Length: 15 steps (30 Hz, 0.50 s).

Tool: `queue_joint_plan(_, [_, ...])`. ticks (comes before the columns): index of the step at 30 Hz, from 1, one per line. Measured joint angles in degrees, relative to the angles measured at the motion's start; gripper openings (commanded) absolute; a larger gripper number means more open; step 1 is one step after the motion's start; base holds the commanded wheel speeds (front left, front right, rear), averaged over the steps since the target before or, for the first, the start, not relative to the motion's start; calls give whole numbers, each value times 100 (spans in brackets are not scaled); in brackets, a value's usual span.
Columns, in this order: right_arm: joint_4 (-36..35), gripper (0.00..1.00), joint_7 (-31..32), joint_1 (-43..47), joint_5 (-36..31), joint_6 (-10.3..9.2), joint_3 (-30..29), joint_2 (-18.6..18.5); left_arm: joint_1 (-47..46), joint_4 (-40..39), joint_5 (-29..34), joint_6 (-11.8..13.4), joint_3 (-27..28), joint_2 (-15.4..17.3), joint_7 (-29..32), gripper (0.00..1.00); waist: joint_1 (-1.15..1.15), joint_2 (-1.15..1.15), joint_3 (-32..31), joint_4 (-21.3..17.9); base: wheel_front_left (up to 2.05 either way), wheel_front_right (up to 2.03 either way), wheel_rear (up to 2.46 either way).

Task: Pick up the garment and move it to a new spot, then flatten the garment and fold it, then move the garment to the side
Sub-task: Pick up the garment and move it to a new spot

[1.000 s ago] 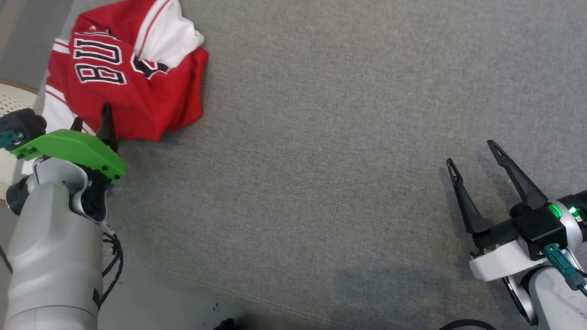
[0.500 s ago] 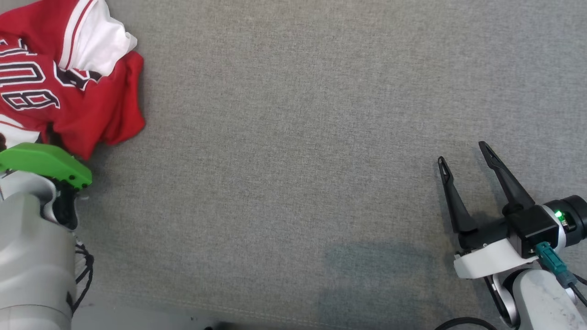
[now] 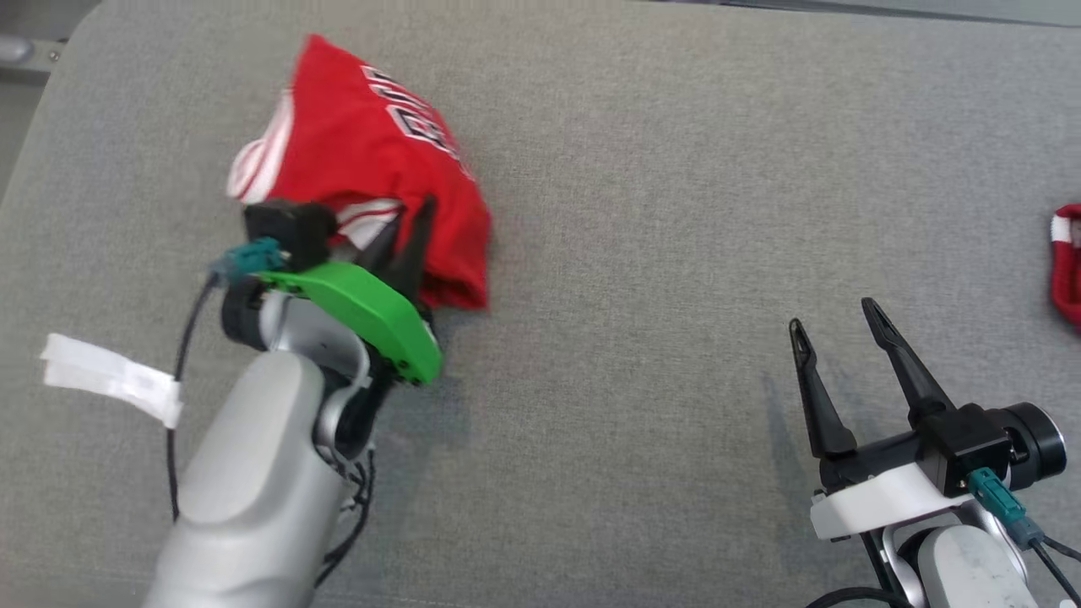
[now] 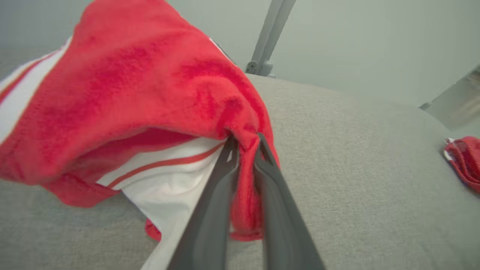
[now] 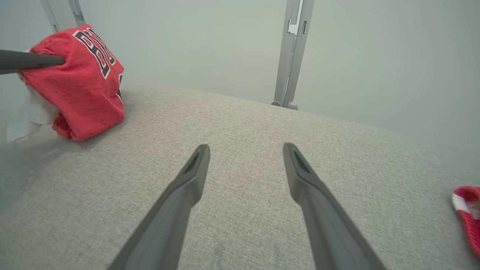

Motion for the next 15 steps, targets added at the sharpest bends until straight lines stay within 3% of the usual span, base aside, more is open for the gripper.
queue_joint_plan(8, [-78,100,0,-5,40,0,-82,111,617,-1718,200,123,-1238,-309,890,0,0,0,-295,-576,0,0,0])
queue_joint_plan(15, [-165,100,0,-58,52,0,-258,186,623,-1834,504,320,-1989,-453,1091,0,0,0,-308,-1125,0,0,0])
